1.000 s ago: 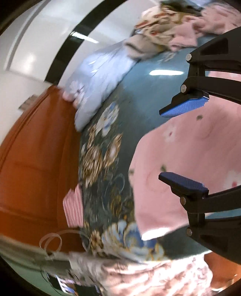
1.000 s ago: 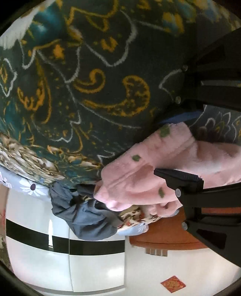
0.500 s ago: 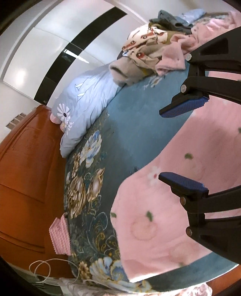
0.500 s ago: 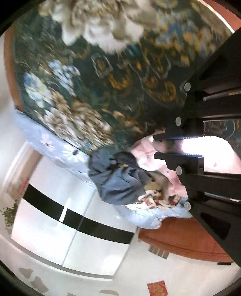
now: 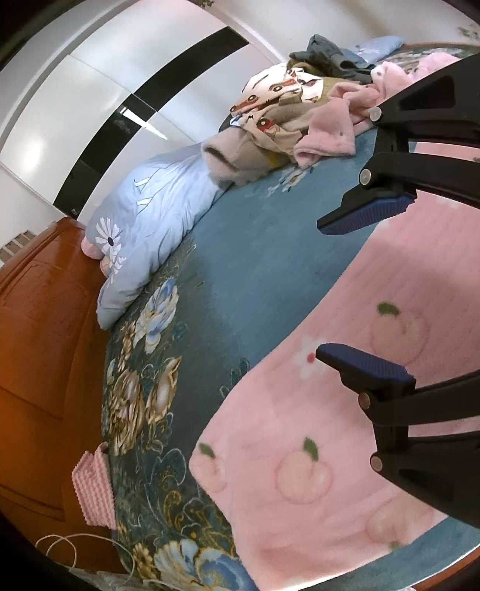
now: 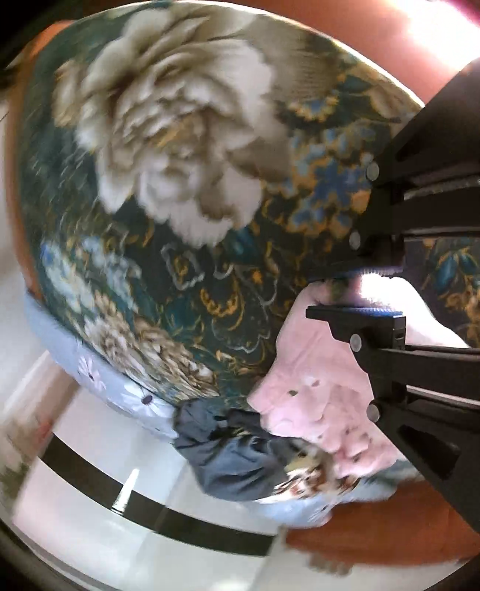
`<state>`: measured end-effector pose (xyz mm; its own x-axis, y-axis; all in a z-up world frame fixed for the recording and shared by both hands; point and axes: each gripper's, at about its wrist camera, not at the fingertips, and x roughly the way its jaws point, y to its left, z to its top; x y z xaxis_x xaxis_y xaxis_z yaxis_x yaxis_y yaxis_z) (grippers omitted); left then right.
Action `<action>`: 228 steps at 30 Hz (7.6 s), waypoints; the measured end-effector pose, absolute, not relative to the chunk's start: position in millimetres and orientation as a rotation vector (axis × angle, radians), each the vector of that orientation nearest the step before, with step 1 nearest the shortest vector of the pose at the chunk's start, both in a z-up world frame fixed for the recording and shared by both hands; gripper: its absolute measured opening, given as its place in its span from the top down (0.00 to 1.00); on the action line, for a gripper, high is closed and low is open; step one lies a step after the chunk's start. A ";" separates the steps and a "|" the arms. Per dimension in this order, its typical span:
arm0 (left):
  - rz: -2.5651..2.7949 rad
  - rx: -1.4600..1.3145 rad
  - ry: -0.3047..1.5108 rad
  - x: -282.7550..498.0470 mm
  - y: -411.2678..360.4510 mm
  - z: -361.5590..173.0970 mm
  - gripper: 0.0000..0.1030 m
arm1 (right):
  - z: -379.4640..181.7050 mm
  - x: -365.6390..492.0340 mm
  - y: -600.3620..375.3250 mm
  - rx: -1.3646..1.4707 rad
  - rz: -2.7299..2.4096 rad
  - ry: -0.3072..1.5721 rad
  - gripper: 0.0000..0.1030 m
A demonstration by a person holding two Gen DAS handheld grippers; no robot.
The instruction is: Fold clothes
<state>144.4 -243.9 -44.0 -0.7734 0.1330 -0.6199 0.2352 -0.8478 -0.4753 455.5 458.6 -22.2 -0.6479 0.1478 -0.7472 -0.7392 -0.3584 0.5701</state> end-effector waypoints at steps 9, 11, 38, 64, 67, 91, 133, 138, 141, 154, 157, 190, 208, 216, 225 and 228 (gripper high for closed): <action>-2.866 1.045 0.756 144.5 -222.7 -49.1 0.37 | -1.2 383.5 437.4 -0.806 2.266 1.020 0.51; -2.902 1.045 0.714 145.2 -212.7 -49.4 0.37 | -17.0 358.8 426.7 -0.865 2.312 1.030 0.51; -2.986 1.038 -0.549 17.2 67.2 -47.1 0.82 | -68.7 248.7 401.2 -0.797 2.648 0.987 0.33; -2.490 0.945 0.325 37.4 -307.9 9.6 0.96 | -71.8 242.9 388.8 -0.869 2.599 0.931 0.32; -2.515 0.939 0.263 10.1 -294.8 24.6 0.95 | -71.9 241.7 386.4 -0.877 2.590 0.909 0.32; -2.461 1.204 0.868 11.1 -349.7 -79.2 0.38 | -57.7 242.4 374.5 -0.943 2.601 0.852 0.31; -2.569 1.253 0.573 -24.4 -265.1 -56.5 0.50 | -53.3 204.7 509.3 -0.928 2.342 0.844 0.69; -2.457 1.203 0.884 1.1 -315.3 -71.5 0.46 | -24.7 233.4 503.2 -0.770 2.341 0.809 0.44; -2.410 1.205 1.077 11.3 -331.8 -87.7 0.46 | -11.1 252.2 489.8 -0.680 2.355 0.769 0.43; -2.721 1.098 0.714 -4.0 -238.6 -44.0 0.93 | -31.7 237.0 416.8 -0.826 2.497 0.816 0.43; -2.870 1.156 0.475 -10.2 -180.9 -35.5 0.93 | -36.6 228.1 402.7 -0.810 2.528 0.864 0.43; -2.927 1.247 0.083 -9.9 -136.9 -60.2 0.55 | -89.4 175.0 347.9 -0.962 2.742 1.106 0.42; -2.450 1.083 0.589 28.6 -303.6 -69.1 0.90 | -91.4 174.6 347.1 -0.972 2.735 1.103 0.42; -2.431 0.779 0.943 148.0 -347.3 -36.6 0.59 | -89.9 170.8 343.3 -1.001 2.719 1.059 0.42; -2.221 0.815 1.024 210.3 -391.3 -69.4 0.48 | -18.2 218.8 360.5 -0.984 2.674 0.910 0.42; -2.185 0.869 1.091 215.6 -396.1 -79.8 0.48 | 6.8 249.4 379.8 -0.967 2.609 0.915 0.42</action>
<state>215.6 -396.1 -79.8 -0.6447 -0.1786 -0.7433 0.7014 -0.5248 -0.4823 249.4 379.8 6.8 -0.7621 -0.0160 -0.6472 -0.3918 -0.7845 0.4808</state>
